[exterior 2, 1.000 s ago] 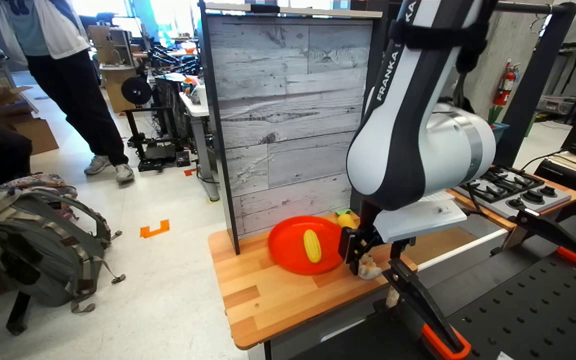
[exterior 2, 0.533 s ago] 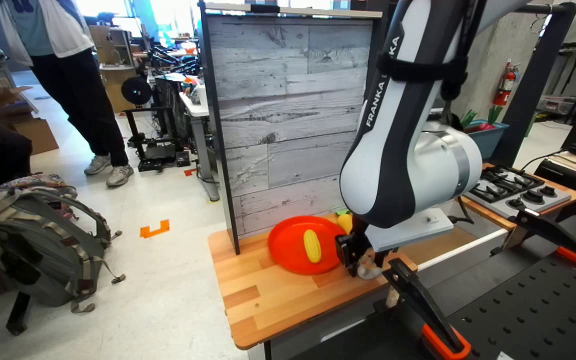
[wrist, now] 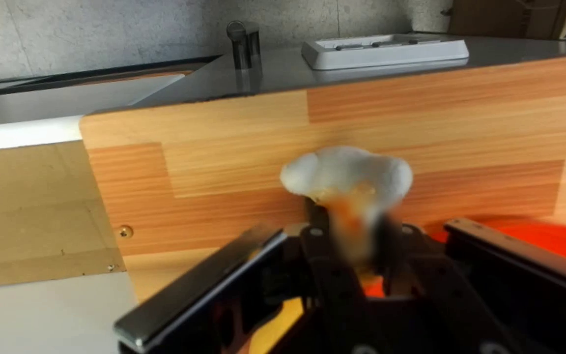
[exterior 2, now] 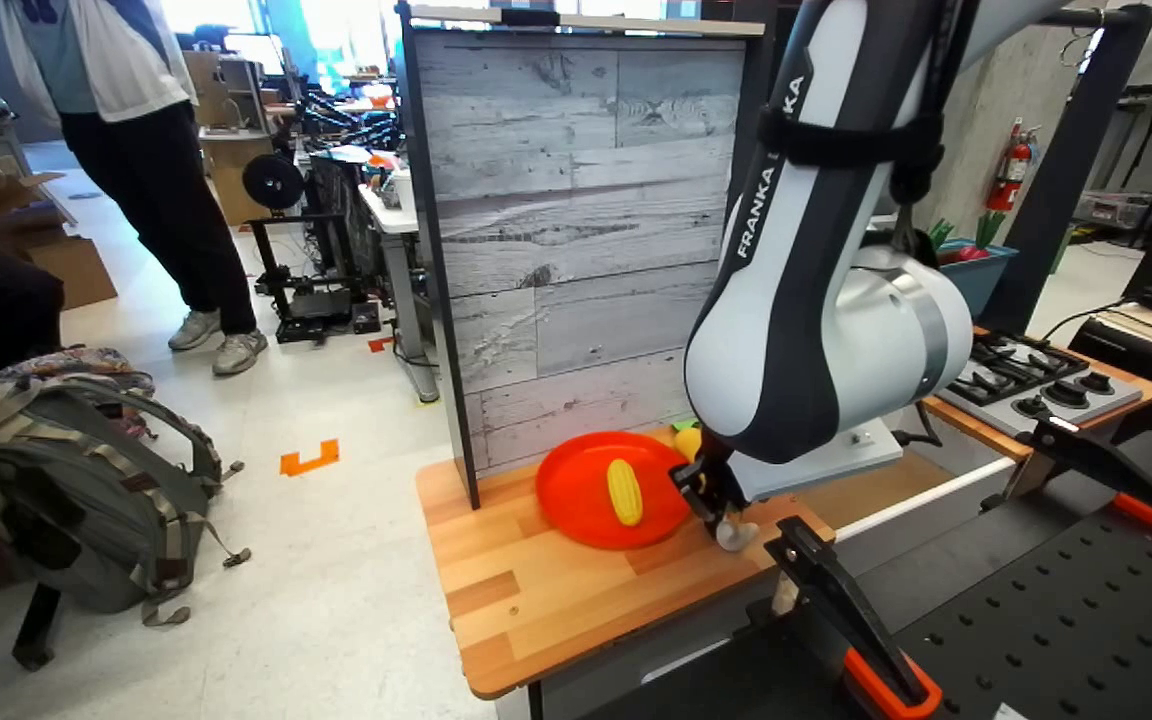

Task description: Pick up the corn from the counter and put it on the orange plate, then move the tap to the left, then pick up the plush toy from the right side of the counter and put it on the left

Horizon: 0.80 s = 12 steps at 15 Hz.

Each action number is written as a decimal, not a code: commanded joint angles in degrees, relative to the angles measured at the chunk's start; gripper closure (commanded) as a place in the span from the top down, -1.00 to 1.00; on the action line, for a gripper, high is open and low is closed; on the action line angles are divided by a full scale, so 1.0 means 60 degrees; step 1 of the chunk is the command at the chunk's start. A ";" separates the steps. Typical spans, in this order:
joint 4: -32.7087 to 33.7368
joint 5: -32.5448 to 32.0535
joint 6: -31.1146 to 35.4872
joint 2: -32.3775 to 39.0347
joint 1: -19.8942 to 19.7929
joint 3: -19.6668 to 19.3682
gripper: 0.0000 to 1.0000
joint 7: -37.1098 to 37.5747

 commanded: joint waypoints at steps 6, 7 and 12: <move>-0.1623 0.0269 0.0994 -0.1526 0.0108 0.0161 -0.92 0.0111; -0.1638 0.0315 0.0899 -0.1712 0.0084 0.0204 -0.92 0.0150; -0.1309 0.0403 0.0633 -0.2136 0.0383 0.0356 -0.92 0.0369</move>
